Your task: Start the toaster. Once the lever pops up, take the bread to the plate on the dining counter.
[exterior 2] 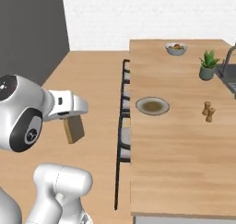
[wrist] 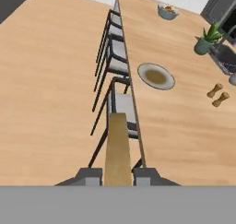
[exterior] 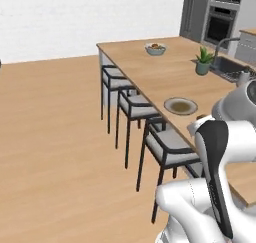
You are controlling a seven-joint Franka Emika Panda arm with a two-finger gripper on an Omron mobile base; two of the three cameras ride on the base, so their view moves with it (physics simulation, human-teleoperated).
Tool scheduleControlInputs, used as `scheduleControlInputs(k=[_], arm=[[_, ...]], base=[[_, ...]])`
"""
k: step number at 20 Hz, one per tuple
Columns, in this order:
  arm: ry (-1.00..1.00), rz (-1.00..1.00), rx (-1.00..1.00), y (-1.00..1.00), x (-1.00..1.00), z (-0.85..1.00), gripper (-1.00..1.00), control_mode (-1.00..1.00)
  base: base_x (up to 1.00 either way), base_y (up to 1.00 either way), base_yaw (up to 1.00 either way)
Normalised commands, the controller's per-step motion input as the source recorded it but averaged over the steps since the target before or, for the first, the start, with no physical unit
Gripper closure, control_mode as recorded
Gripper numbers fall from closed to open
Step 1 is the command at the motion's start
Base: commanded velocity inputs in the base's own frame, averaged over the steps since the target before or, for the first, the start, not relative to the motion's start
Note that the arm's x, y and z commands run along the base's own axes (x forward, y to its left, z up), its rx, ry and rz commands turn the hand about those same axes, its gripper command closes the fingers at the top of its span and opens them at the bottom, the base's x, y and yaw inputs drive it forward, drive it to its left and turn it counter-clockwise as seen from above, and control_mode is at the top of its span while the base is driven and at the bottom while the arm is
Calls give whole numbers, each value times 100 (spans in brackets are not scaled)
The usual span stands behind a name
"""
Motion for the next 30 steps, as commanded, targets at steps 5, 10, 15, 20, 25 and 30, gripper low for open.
scheduleControlInputs(k=[5, 10, 15, 20, 25, 30], arm=[[0, 0, 0, 0, 0, 0, 100, 100], [0, 0, 0, 0, 0, 0, 100, 100], [0, 0, 0, 0, 0, 0, 100, 100], [0, 0, 0, 0, 0, 0, 100, 100], [0, 0, 0, 0, 0, 0, 100, 100], [0, 0, 0, 0, 0, 0, 100, 100]], base=[[86, 62, -56], [63, 63, -57], [40, 55, -57], [31, 61, -56], [19, 71, -55], [12, 82, -52]])
